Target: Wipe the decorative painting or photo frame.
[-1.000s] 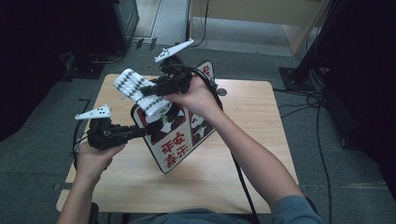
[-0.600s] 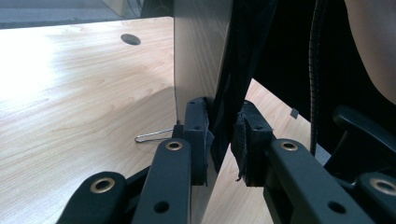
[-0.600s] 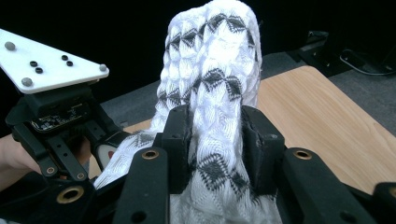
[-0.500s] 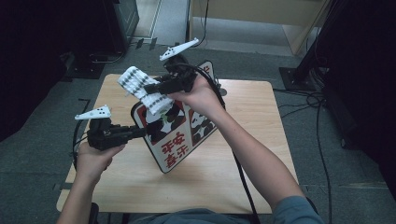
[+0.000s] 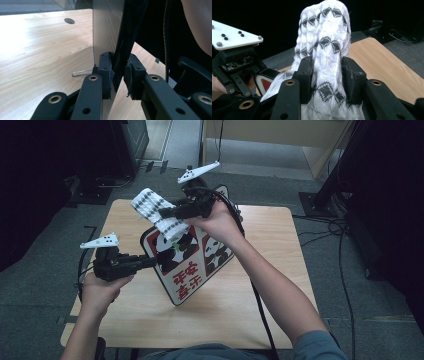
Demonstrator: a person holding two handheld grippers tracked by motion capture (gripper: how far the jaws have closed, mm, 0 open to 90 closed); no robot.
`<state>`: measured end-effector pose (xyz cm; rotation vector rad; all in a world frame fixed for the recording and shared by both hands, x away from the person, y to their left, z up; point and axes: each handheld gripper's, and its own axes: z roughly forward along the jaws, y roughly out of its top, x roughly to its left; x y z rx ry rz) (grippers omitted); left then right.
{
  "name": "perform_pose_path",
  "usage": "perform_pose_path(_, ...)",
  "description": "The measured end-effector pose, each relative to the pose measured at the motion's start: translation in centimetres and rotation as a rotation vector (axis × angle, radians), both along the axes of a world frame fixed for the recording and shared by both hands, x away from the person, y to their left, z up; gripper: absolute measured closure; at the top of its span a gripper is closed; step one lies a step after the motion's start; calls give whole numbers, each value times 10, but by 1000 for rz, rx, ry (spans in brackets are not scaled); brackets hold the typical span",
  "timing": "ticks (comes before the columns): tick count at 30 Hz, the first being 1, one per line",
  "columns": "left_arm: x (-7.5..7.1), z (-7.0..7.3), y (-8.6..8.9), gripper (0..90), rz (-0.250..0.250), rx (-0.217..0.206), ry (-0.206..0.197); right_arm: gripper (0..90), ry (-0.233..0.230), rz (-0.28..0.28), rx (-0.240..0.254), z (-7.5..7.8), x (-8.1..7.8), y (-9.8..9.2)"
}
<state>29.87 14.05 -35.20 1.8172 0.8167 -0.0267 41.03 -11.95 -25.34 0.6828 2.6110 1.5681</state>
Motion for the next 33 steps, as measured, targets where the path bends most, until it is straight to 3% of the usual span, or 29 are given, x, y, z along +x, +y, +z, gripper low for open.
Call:
perform_pose_path(10,0,0,0,771,0,2,-1,637,-20,-31,10,-1,3,-8)
perform_pose_path(33,0,0,1,770,-2,0,3,626,-18,-53,39,-4,13,-25)
